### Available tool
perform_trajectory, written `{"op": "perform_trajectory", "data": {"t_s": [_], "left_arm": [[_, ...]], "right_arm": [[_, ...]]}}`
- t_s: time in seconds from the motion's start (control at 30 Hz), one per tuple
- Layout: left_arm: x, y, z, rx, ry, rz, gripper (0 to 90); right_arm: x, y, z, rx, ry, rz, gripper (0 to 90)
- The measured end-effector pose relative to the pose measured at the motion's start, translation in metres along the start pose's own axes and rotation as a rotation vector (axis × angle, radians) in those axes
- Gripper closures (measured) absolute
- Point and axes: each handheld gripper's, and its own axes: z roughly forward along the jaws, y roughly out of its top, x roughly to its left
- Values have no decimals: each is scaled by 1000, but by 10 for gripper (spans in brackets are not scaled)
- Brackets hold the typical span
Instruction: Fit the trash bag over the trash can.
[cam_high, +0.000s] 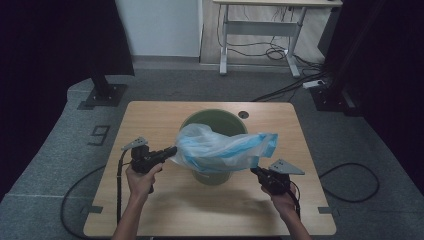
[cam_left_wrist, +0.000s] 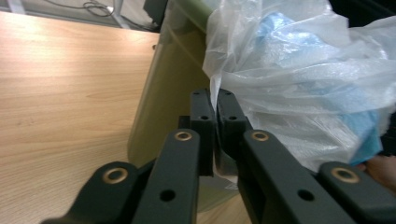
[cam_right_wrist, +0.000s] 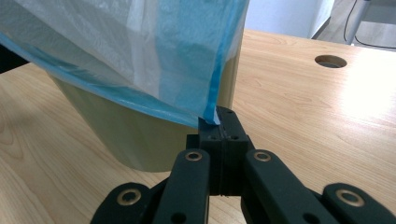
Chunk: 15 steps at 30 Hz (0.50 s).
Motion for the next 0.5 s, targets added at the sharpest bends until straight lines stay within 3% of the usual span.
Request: {"op": "perform_trajectory", "data": {"t_s": [0.03,0.1,0.33,0.5], "left_arm": [[-2,0,-1,-5,0,5,805],[-9,2,-6,-21,24,46,762],[-37,16,-14,-36,50,183,588],[-47,20,-16,-43,67,214,495]], "right_arm": [[0,0,-1,0,-1,1,887],[0,1,-2,-5,-2,2,887],[-3,-1,-5,-7,-8,10,887],[-4,-2,-6,-6,-11,14,886]]}}
